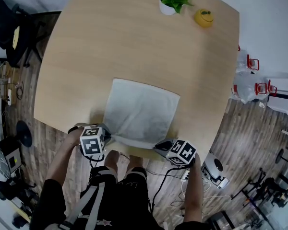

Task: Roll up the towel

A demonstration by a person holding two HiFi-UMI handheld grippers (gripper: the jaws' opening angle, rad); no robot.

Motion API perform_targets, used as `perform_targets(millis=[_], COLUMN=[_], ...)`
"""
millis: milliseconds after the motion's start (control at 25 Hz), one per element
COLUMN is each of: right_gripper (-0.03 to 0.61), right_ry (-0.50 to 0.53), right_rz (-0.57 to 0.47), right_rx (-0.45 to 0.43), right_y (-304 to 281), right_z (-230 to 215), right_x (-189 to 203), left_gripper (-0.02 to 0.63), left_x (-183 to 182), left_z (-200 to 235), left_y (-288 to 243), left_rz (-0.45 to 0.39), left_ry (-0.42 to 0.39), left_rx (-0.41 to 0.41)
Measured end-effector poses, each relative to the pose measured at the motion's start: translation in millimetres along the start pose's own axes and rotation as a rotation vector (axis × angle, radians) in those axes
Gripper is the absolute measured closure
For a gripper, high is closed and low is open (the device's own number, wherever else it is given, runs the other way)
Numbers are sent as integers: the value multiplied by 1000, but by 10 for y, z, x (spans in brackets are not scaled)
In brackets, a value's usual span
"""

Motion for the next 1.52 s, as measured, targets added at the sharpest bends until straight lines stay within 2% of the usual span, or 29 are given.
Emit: perform_targets(millis=[240, 440, 520, 560, 680, 1040, 1200, 1520], right_gripper=[552, 547, 528, 493, 481, 442, 439, 426], right_ry=[43, 88, 98, 105, 132, 163, 163, 171], right_rz=[14, 28, 43, 52, 65, 30, 14, -13], right_rx=[52, 140, 167, 180, 220, 389, 441, 609], right_y=[23, 47, 43, 37, 31, 167, 211, 411], right_z=[-109, -225, -229, -229, -223, -328, -356, -414], right_x=[-50, -72, -76, -70, -56, -89, -90, -80], left_gripper=[580, 572, 558, 557, 544, 433, 423, 421], left_x=[-43, -48, -56, -58, -61, -92, -111, -50], left_z=[136, 194, 215, 221, 238, 385, 431, 580], left_y=[-22, -24, -20, -21, -12, 106, 157, 385], left_rz=[9, 11, 18, 20, 8, -39, -60, -85], left_ry=[-26, -29, -37, -40, -38, -41, -33, -34], left_rx=[-80, -125, -154, -165, -203, -356, -410, -572])
Point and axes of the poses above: the fingertips, and each gripper's own axes: y backward along the fingers, z to its left, x out of its underside, the point moved 1 cm from there along y, backward along the fingers, and after that the axes turned 7 degrees about y, right-handed, at the moved point
